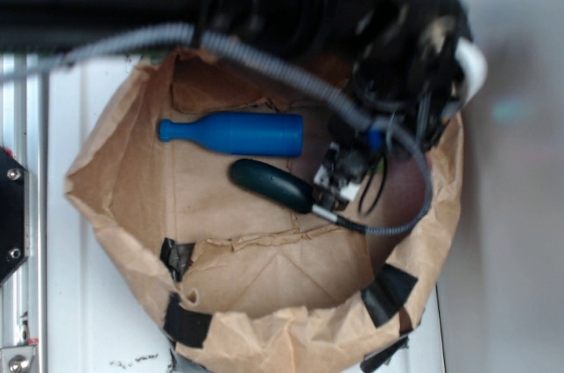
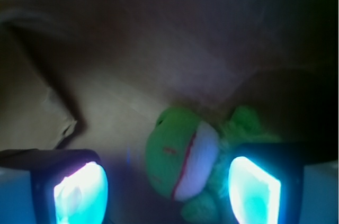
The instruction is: Grab the blue bottle.
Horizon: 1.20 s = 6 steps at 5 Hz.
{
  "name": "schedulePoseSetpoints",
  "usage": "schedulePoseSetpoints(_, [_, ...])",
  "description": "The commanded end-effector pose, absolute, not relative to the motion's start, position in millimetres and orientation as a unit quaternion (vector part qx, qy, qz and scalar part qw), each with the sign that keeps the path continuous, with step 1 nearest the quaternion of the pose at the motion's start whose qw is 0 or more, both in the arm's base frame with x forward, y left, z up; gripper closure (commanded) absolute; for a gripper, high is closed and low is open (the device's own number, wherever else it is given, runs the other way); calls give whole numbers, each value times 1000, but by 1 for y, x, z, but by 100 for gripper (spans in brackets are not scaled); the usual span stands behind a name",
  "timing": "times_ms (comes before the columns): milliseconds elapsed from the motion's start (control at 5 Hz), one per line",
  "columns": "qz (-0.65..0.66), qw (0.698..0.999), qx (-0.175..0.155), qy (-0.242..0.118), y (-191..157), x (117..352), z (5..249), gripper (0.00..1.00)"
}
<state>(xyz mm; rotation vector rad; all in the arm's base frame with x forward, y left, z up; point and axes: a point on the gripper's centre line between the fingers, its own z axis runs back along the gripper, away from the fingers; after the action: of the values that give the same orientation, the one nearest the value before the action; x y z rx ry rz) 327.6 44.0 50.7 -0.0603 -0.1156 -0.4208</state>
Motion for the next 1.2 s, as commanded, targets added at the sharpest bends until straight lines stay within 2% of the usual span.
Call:
schedulePoseSetpoints(0, [-192, 971, 19, -143, 38, 309, 94, 0])
schedulePoseSetpoints(200, [-182, 973, 12, -139, 43, 307, 97, 0])
schedulePoseSetpoints(400, [-163, 978, -3, -131, 54, 294, 107, 0])
schedulePoseSetpoints(600, [-142, 984, -19, -110, 63, 281, 118, 0])
schedulePoseSetpoints(1000, [-122, 991, -16, -54, 79, 247, 120, 0])
